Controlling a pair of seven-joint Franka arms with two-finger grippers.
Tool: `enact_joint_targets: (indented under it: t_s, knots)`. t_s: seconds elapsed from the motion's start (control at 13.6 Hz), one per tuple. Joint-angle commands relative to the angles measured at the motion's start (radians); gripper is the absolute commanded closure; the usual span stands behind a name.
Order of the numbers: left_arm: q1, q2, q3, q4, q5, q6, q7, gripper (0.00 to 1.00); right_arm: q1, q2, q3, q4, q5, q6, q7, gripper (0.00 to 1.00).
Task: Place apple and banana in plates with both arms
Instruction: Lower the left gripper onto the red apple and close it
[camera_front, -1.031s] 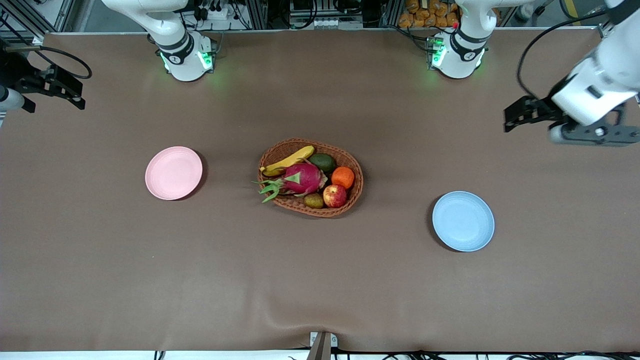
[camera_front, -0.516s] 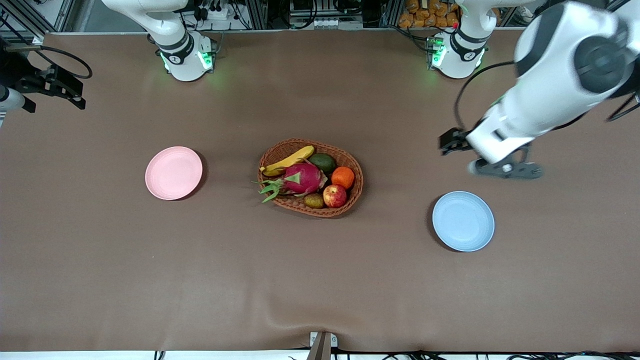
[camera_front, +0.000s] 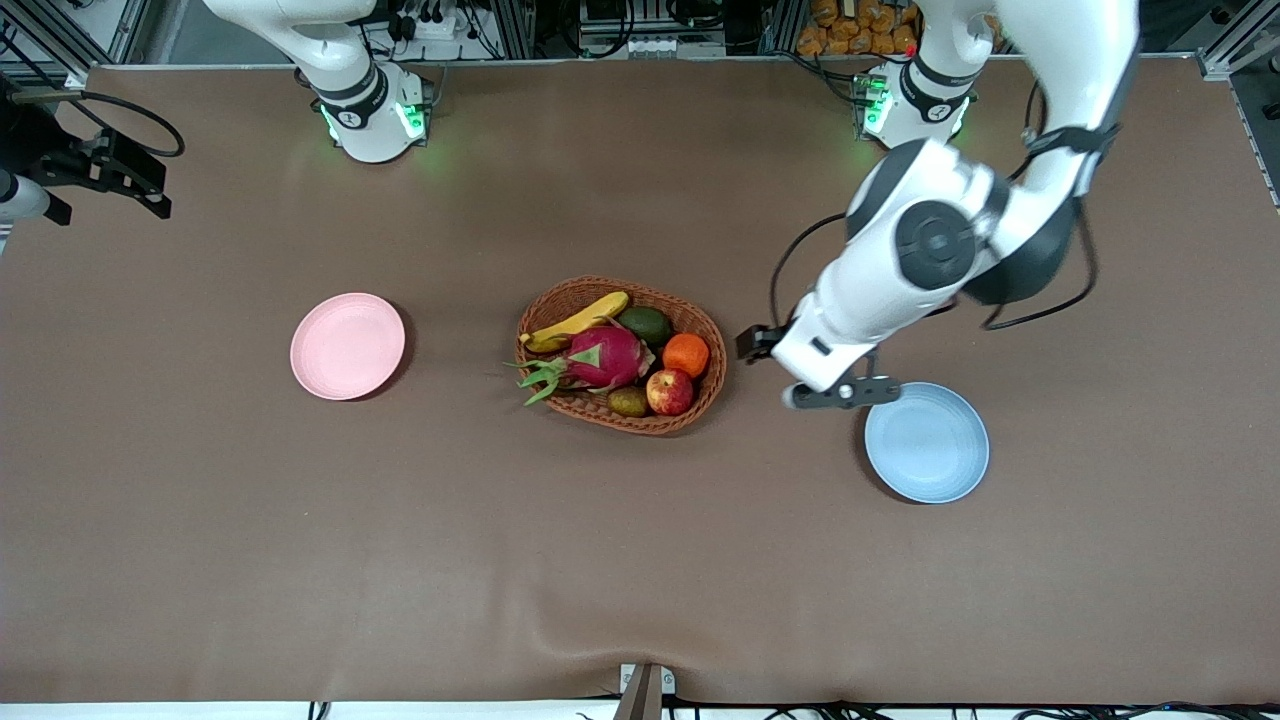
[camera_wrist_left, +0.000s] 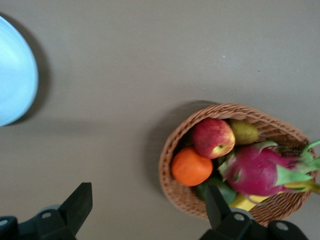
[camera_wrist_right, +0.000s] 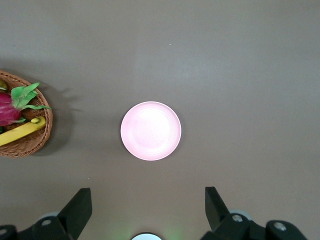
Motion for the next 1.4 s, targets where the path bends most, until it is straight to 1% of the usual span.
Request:
enact_joint_targets:
  t_s: [0.0,0.22,0.44,0.52,0.66,0.74,0.88,1.03,1.18,1.33]
  knots:
    - [-0.032,0.043,0.007,0.020,0.001,0.052,-0.063,0.00,0.009,0.010,-0.006,0.022,-0.008,-0.011,-0.006,0.00]
    - [-0.054,0.097,0.010,0.024,0.001,0.131,-0.102,0.00,0.008,0.011,-0.004,0.022,-0.008,-0.011,-0.006,0.00]
    - [-0.088,0.143,0.015,0.024,0.001,0.214,-0.184,0.00,0.006,0.011,-0.006,0.022,-0.008,-0.011,-0.006,0.00]
    - [-0.095,0.158,0.016,0.026,0.011,0.239,-0.193,0.00,0.008,0.011,-0.006,0.022,-0.008,-0.011,-0.006,0.00]
    - [-0.103,0.194,0.015,0.027,0.088,0.279,-0.233,0.00,0.006,0.011,-0.004,0.022,-0.008,-0.010,-0.006,0.00]
    - [-0.115,0.215,0.015,0.030,0.108,0.305,-0.257,0.00,0.005,0.011,-0.006,0.022,-0.008,-0.010,-0.006,0.00]
    - [-0.135,0.254,0.016,0.043,0.116,0.364,-0.279,0.00,-0.003,0.013,-0.004,0.022,-0.008,-0.011,-0.008,0.00]
    - [-0.161,0.269,0.031,0.044,0.116,0.398,-0.299,0.00,-0.003,0.013,-0.004,0.022,-0.007,-0.011,-0.008,0.00]
    - [-0.199,0.269,0.059,0.043,0.117,0.398,-0.352,0.00,-0.005,0.011,-0.006,0.022,-0.008,-0.011,-0.008,0.00]
    - [-0.239,0.271,0.100,0.038,0.117,0.397,-0.359,0.00,-0.003,0.011,-0.006,0.022,-0.008,-0.011,-0.008,0.00]
